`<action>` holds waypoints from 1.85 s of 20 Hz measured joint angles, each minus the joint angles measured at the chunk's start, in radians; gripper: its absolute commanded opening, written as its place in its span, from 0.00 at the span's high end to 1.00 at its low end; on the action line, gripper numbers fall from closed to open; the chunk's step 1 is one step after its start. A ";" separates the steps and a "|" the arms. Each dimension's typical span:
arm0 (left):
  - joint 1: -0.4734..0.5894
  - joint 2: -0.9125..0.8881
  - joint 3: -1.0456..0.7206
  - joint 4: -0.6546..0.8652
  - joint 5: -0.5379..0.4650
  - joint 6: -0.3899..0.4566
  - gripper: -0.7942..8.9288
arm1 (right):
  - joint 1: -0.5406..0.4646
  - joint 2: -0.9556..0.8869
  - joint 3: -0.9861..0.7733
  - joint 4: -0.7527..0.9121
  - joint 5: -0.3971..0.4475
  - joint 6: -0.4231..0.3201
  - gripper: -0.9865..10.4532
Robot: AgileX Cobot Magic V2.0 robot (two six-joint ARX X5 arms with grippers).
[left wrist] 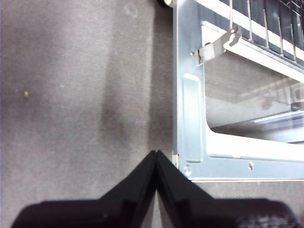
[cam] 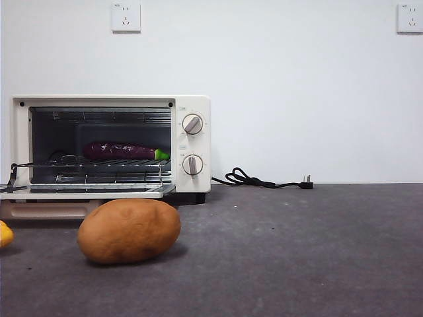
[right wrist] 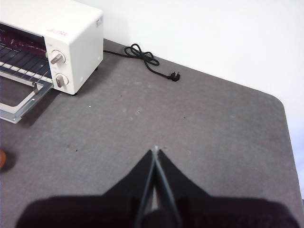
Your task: Take the eggplant from the table,put the eggplant in the oven
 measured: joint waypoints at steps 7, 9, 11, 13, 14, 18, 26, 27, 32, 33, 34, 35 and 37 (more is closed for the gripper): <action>-0.022 0.109 -0.001 0.014 0.045 -0.005 0.92 | 0.000 0.000 0.000 0.000 0.000 0.003 0.92; -0.038 0.124 -0.002 0.033 0.066 -0.005 0.92 | 0.000 0.000 0.000 0.000 0.000 0.004 0.92; -0.049 0.129 -0.001 0.056 0.086 -0.005 0.92 | 0.000 0.000 0.000 0.000 0.000 0.007 0.92; -0.048 0.153 -0.001 0.064 0.131 -0.005 0.92 | 0.000 0.000 0.000 0.000 0.000 0.017 0.92; -0.049 0.163 -0.001 0.064 0.141 -0.005 0.92 | 0.000 0.000 0.000 0.000 0.000 0.020 0.92; -0.051 0.169 -0.005 0.098 0.215 -0.032 0.92 | 0.000 0.000 0.000 0.000 0.000 0.027 0.92; -0.049 0.155 0.029 0.111 0.324 -0.085 0.92 | 0.000 0.006 0.000 0.000 0.000 0.030 0.92; -0.050 0.142 0.038 0.111 0.325 -0.088 0.92 | 0.000 0.006 0.000 0.000 0.000 0.030 0.92; -0.064 0.101 0.127 0.143 0.345 -0.108 0.92 | 0.000 0.006 0.000 0.000 0.000 0.030 0.92; -0.073 0.100 0.145 0.150 0.346 -0.115 0.92 | 0.000 0.006 0.000 0.000 0.000 0.030 0.92; -0.084 0.100 0.157 0.164 0.344 -0.118 0.92 | 0.000 0.006 0.000 0.000 0.000 0.031 0.92; -0.093 0.100 0.167 0.188 0.333 -0.126 0.92 | 0.000 0.006 0.000 0.000 0.000 0.031 0.92; -0.113 0.100 0.185 0.241 0.299 -0.143 0.92 | 0.000 0.006 0.000 0.000 -0.004 0.035 0.92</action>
